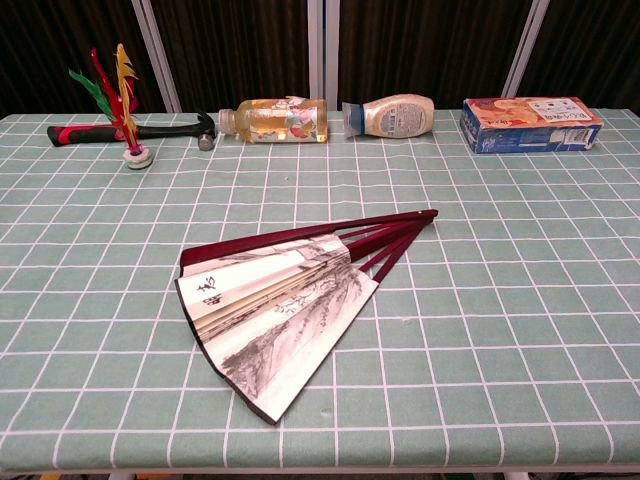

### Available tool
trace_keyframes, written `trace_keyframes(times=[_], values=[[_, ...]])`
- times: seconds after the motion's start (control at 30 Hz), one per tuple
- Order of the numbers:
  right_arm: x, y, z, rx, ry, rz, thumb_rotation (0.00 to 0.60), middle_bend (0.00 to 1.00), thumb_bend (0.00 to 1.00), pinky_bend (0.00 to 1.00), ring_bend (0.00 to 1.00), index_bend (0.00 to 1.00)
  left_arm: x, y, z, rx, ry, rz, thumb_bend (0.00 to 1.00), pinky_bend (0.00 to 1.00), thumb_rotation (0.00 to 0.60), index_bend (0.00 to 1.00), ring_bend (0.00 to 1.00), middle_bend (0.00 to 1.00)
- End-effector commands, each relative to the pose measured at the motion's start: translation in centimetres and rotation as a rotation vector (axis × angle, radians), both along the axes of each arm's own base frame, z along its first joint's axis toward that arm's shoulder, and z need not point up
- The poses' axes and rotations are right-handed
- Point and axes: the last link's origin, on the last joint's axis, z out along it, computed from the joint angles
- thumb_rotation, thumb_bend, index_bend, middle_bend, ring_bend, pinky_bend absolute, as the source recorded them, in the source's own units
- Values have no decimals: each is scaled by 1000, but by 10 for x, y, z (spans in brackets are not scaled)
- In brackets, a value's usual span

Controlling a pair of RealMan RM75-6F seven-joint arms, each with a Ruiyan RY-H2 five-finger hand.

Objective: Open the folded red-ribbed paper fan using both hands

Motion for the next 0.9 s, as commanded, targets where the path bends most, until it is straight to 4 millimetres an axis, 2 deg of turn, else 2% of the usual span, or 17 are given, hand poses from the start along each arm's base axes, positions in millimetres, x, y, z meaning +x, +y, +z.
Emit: trace_keyframes(times=[0.03,0.23,0.6,0.67,0.77,0.9], values=[[0,1,0,0,-1,2,600,162,112,114,50,111,0,-1,-1,24,0,-2,48,116,600,155,73,109],[2,2,1,-3,-9,11,600,162,111,114,50,111,0,-6,-2,87,-2,-23,45,116,600,155,73,109],[2,10,4,-10,-42,26,600,162,112,114,50,111,9,-13,-3,93,-31,-37,37,116,600,156,73,109],[2,11,5,-17,-51,29,600,163,112,114,50,111,12,-8,-3,81,-43,-50,37,116,600,164,74,111],[4,8,7,-17,-47,44,600,162,112,114,50,111,25,9,-3,49,-71,-111,65,133,600,209,128,158],[6,4,11,-21,-44,65,600,162,113,113,50,111,48,42,-8,-37,-143,-200,135,195,600,220,183,204]])
